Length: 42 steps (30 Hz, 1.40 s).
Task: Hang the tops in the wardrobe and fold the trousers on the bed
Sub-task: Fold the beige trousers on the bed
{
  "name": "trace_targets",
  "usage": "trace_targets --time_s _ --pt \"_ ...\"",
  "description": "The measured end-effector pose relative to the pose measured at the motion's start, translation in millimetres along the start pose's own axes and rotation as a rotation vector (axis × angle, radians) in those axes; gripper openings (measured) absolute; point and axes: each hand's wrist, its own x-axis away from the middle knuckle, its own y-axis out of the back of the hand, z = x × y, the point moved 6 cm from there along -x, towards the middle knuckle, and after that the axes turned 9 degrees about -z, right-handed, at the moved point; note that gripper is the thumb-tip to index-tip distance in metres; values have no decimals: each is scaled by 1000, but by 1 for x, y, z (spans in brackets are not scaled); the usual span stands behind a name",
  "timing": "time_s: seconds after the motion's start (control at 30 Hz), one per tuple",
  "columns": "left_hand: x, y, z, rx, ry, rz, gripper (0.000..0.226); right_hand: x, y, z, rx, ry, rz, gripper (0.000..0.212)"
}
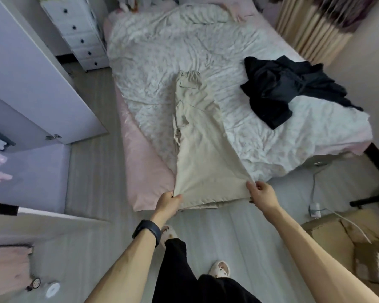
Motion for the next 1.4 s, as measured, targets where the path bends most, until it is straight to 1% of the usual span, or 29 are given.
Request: trace_targets --time_s 0.03,0.07,0.17,0.2,0.23,0.3,0.37,0.43,0.47,0.5,0.57,0.6,0.67,0.73,0.77,0.83,0.9,1.03,1.17,1.27,1.33,1.4 --pt "10 -6 -1 13 -3 -30 19 3 10 0 -27 21 -20 31" --pt "22 -13 0 22 3 -54 19 8 16 -5 1 24 -10 31" --pt "42 -30 19 42 89 -61 23 26 11 -43 248 -61 124 29" --pt "50 -36 27 36 118 -43 24 30 12 -57 278 -85 153 30" --pt "60 -42 35 29 145 -25 24 34 15 -68 250 -95 153 31" --pt "74 -50 50 23 183 -4 23 37 20 -78 163 -74 85 35" --pt "84 -55 63 42 210 -4 23 41 23 -87 183 -46 39 42" --pt "88 -59 75 48 227 -13 21 49 19 -102 285 -65 118 47" --pt "89 -60 80 43 228 -12 19 52 18 -112 299 -108 166 47" --pt "90 -62 82 42 224 -3 17 53 21 -119 272 -151 191 46" --pt "92 -63 87 50 218 22 14 51 27 -125 207 -200 184 44" --pt "93 -62 88 72 216 18 13 48 31 -124 172 -190 170 43" --pt "94 -59 88 141 222 -32 6 45 32 -119 40 -174 196 38" --pt "97 -61 89 204 237 -60 9 44 35 -118 -90 -168 230 31" --pt "99 -62 90 228 240 -61 14 43 38 -120 -101 -150 219 31" --pt "104 -65 94 253 240 -64 22 42 45 -127 -46 -115 169 39" --pt "107 -68 97 265 236 -76 27 40 47 -134 22 -122 125 44" --pt "108 -73 98 273 254 -105 27 39 41 -136 -13 -222 131 41" --pt "109 -73 99 287 289 -118 29 41 44 -139 -4 -252 106 44" --pt "111 -70 97 373 313 -109 25 43 42 -138 -40 -215 159 46" --pt "115 -67 94 420 314 -69 24 47 37 -136 -120 -188 227 41" --pt "117 -64 94 361 279 -38 22 50 37 -136 -185 -175 271 34"
